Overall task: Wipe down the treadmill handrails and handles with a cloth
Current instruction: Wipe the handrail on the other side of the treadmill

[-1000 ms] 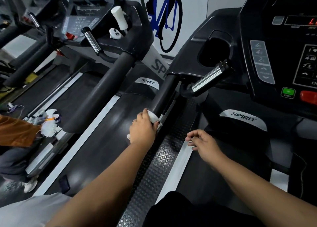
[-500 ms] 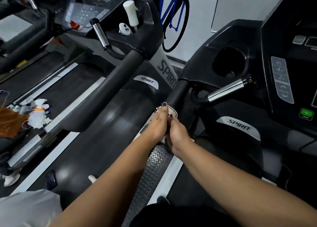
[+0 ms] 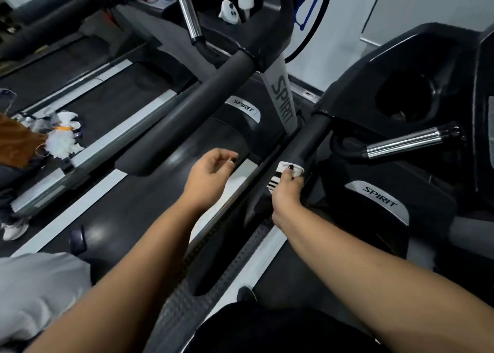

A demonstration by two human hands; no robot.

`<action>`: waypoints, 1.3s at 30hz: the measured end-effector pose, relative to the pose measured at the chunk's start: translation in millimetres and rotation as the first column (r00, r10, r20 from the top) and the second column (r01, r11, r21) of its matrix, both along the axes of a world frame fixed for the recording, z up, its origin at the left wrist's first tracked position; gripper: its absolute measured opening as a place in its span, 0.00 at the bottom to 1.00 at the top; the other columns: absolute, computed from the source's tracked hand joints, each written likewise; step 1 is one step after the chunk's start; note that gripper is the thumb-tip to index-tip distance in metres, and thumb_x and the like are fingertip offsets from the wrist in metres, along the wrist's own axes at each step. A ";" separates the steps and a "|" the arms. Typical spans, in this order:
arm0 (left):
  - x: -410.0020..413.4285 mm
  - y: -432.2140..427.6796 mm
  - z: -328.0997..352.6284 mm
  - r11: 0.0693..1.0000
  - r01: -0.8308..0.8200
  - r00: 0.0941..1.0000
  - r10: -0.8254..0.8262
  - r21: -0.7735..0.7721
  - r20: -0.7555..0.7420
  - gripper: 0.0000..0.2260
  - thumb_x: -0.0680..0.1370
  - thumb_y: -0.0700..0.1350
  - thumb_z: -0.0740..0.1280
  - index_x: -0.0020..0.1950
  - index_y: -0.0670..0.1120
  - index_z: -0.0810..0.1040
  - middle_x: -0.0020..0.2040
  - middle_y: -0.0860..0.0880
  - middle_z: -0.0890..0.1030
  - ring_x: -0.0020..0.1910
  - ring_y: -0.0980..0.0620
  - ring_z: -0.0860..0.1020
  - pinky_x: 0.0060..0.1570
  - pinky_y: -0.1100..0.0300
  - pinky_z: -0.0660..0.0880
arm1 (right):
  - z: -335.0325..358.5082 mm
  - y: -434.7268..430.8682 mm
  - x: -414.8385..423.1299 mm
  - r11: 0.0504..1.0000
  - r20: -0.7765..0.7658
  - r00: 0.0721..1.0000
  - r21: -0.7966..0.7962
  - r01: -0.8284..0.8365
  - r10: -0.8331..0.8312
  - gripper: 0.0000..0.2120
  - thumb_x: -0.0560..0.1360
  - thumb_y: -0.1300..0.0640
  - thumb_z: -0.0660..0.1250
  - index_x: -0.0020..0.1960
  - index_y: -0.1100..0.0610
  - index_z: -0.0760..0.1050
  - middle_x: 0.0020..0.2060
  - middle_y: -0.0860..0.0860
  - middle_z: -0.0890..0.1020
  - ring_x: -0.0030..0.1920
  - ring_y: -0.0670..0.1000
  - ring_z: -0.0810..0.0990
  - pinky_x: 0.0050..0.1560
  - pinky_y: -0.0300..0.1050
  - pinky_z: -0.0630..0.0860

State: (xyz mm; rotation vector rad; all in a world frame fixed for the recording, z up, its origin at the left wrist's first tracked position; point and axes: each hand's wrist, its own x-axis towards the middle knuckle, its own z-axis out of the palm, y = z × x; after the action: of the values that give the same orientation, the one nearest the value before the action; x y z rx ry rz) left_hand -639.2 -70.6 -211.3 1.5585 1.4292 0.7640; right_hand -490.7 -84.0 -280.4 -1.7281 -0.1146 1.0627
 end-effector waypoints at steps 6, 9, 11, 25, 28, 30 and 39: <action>-25.8 38.8 3.9 0.972 -0.070 0.978 0.111 0.224 -0.177 0.08 0.77 0.41 0.65 0.53 0.51 0.81 0.54 0.51 0.77 0.57 0.50 0.76 0.63 0.56 0.71 | -11.3 -67.3 -57.6 0.965 -0.151 0.969 -0.147 -0.219 0.197 0.17 0.80 0.39 0.53 0.59 0.51 0.65 0.51 0.53 0.81 0.50 0.56 0.81 0.53 0.53 0.79; -39.5 55.9 1.2 0.951 -0.060 0.933 0.162 0.304 -0.321 0.09 0.76 0.43 0.65 0.53 0.51 0.81 0.57 0.50 0.76 0.61 0.46 0.71 0.62 0.63 0.63 | 2.7 -72.7 -54.2 0.967 -0.320 0.932 -0.130 -0.221 0.170 0.19 0.82 0.42 0.54 0.59 0.56 0.70 0.42 0.53 0.79 0.34 0.50 0.77 0.26 0.38 0.74; -49.4 62.6 -1.3 0.937 -0.050 0.905 0.189 0.347 -0.381 0.09 0.76 0.43 0.64 0.54 0.50 0.80 0.59 0.49 0.75 0.63 0.46 0.69 0.61 0.64 0.60 | 13.5 -65.8 -44.2 0.983 -0.421 0.897 -0.059 -0.172 0.131 0.19 0.83 0.45 0.53 0.62 0.59 0.69 0.34 0.53 0.72 0.28 0.49 0.70 0.20 0.35 0.67; -148.0 83.9 -37.1 0.994 -0.108 0.616 0.057 -0.013 -0.785 0.44 0.74 0.56 0.71 0.80 0.46 0.49 0.78 0.40 0.57 0.77 0.37 0.55 0.73 0.36 0.56 | 16.5 -28.6 -11.0 0.997 -0.116 0.991 -0.036 -0.069 0.065 0.22 0.81 0.42 0.56 0.68 0.56 0.66 0.46 0.51 0.79 0.45 0.52 0.80 0.46 0.49 0.80; -152.5 85.7 -39.7 0.995 -0.093 0.638 0.096 0.048 -0.764 0.44 0.73 0.57 0.71 0.80 0.45 0.52 0.77 0.39 0.59 0.76 0.37 0.58 0.73 0.39 0.58 | 8.0 -57.3 -48.0 0.983 -0.174 0.977 -0.108 -0.146 0.126 0.20 0.82 0.42 0.56 0.65 0.56 0.66 0.42 0.51 0.78 0.38 0.50 0.78 0.42 0.47 0.79; -152.1 83.7 -43.0 0.994 -0.086 0.613 0.100 0.060 -0.783 0.45 0.72 0.58 0.72 0.80 0.45 0.51 0.77 0.39 0.59 0.76 0.37 0.58 0.73 0.39 0.58 | 7.9 -77.5 -72.1 0.974 -0.275 0.953 -0.148 -0.173 0.128 0.21 0.81 0.42 0.57 0.64 0.57 0.68 0.39 0.52 0.77 0.35 0.49 0.76 0.38 0.43 0.76; -142.0 78.1 -40.9 0.996 -0.083 0.506 0.078 0.042 -0.859 0.50 0.71 0.59 0.73 0.80 0.44 0.46 0.77 0.39 0.56 0.76 0.36 0.57 0.72 0.36 0.58 | 20.1 -123.5 -94.7 0.891 -0.686 0.678 -0.095 -0.444 0.264 0.35 0.72 0.26 0.52 0.53 0.56 0.76 0.37 0.56 0.86 0.40 0.55 0.85 0.59 0.61 0.76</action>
State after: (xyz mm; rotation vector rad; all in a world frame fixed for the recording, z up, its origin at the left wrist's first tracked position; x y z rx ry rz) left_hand -781.2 7.5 -252.3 1.9956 2.2187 -0.0740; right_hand -585.4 -207.6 -260.4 -1.4697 0.1500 2.0171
